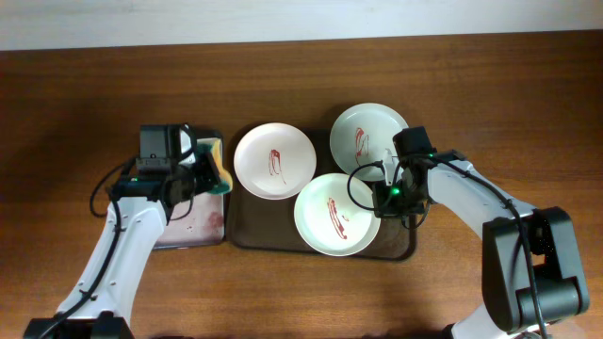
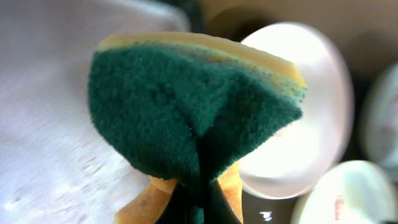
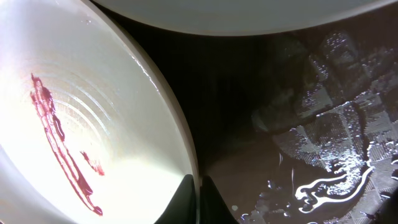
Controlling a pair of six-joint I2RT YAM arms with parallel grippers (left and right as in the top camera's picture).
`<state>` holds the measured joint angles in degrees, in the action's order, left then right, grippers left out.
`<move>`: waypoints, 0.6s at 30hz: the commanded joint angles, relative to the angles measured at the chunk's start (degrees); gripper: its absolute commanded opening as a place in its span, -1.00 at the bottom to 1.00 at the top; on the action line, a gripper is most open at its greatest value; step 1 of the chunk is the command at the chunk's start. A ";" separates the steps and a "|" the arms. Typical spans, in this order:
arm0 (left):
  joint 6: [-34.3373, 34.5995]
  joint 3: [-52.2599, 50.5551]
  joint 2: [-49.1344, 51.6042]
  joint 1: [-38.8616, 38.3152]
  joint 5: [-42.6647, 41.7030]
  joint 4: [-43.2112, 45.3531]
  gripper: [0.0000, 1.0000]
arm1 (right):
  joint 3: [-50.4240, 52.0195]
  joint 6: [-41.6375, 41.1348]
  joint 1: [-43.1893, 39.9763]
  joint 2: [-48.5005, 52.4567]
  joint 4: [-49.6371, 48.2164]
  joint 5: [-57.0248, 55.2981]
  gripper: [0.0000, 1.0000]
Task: Clean dirty plates on tray and stack at the side
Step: 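Lift the sponge with the left gripper toward the front plate, then scrub the front plate with the sponge while right gripper holds it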
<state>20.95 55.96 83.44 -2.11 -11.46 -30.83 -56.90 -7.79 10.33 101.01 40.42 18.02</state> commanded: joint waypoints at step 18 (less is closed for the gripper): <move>9.31 1.95 11.58 -28.96 -16.15 12.02 -1.00 | -0.92 -0.22 0.55 0.39 1.57 1.49 -0.92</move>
<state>25.02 56.99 91.29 -28.32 -22.50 -22.61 -56.90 -7.79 10.33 101.01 41.34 18.52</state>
